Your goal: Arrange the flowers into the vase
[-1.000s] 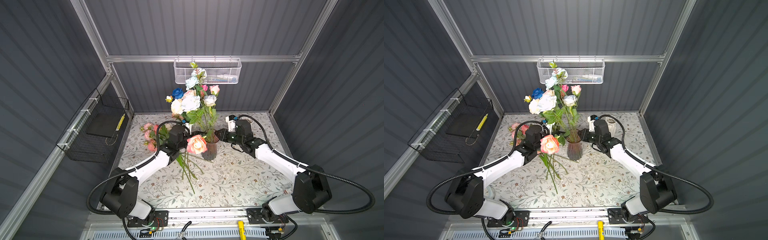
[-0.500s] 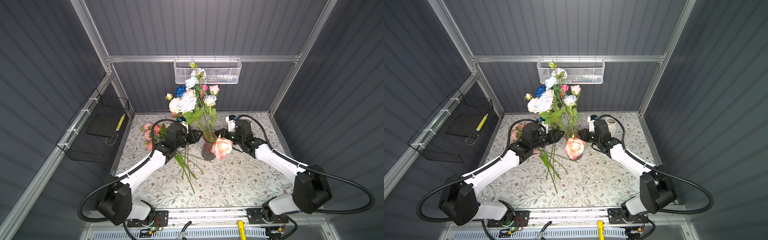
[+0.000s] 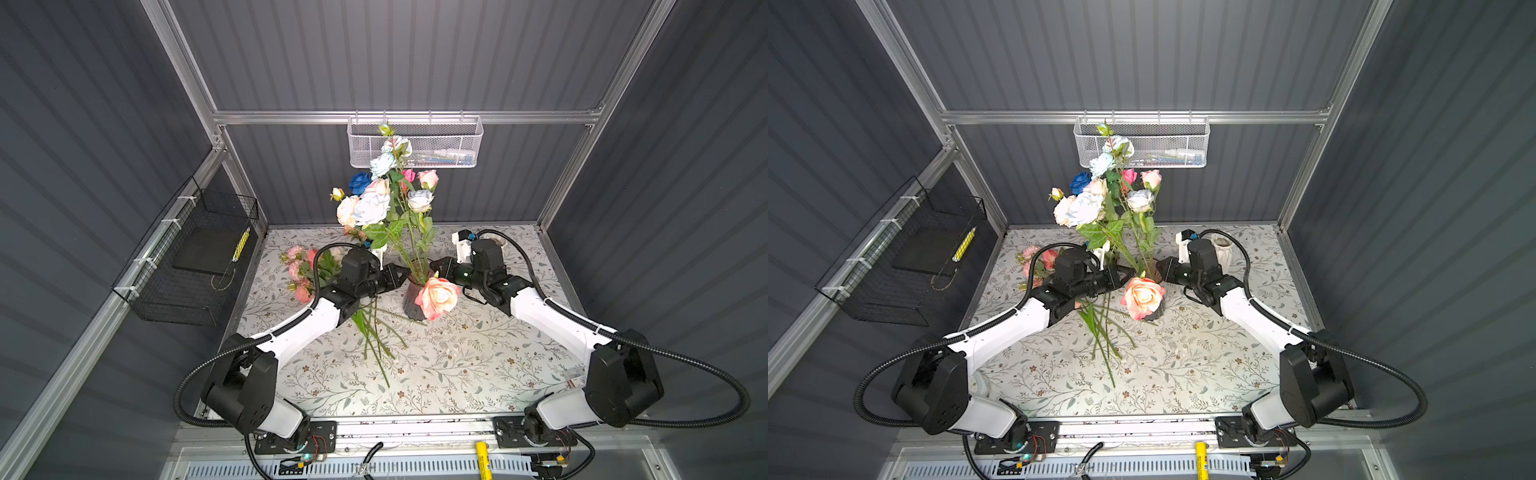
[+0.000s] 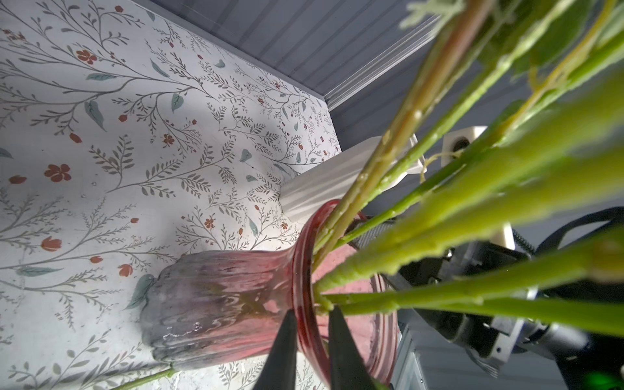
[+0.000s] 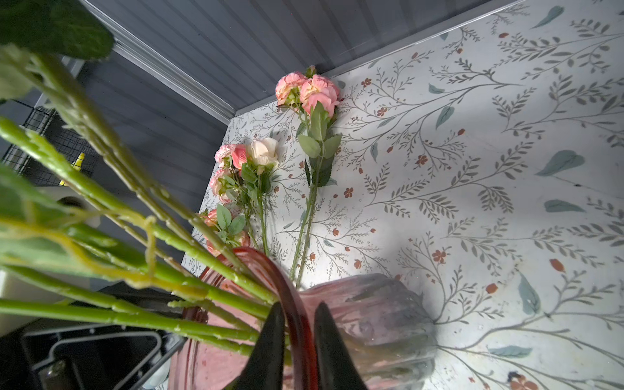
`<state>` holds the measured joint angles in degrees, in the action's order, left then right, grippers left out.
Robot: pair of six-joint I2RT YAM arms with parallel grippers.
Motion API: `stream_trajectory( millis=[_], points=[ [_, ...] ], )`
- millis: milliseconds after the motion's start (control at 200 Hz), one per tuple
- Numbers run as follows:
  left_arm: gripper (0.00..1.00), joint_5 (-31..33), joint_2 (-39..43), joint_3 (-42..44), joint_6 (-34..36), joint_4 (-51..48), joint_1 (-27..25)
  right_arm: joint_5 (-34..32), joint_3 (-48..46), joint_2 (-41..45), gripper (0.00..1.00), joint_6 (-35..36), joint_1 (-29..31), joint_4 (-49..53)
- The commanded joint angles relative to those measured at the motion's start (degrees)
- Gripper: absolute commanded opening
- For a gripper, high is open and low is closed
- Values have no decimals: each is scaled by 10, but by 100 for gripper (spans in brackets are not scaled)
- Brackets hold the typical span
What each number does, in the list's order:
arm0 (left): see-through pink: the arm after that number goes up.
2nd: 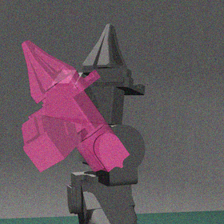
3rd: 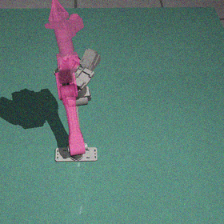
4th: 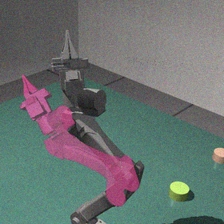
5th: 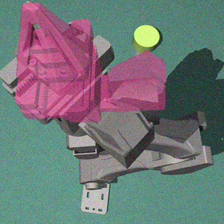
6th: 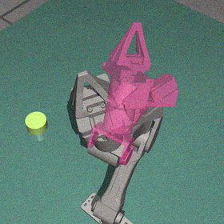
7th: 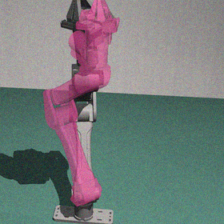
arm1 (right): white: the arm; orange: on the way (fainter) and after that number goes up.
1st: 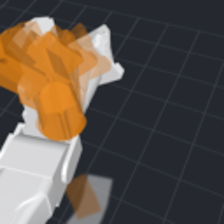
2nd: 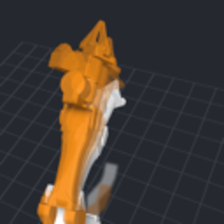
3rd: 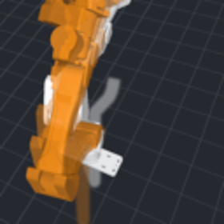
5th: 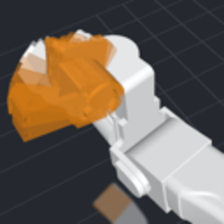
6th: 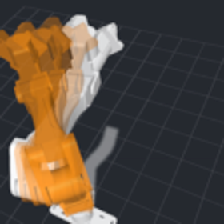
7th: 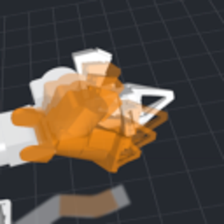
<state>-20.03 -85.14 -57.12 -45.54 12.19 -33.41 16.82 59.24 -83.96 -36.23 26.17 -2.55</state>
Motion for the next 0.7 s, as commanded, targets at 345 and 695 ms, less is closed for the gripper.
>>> stream_trajectory(
  millis=[345, 695],
  points=[
    [2, 1, -54, -50, 42, 15, -3, 15, 46, -46, 12, 12, 3, -37],
    [2, -7, -155, -156, 39, 14, 59, 7, 155, -148, 12, 29, -32, -28]
  ],
)
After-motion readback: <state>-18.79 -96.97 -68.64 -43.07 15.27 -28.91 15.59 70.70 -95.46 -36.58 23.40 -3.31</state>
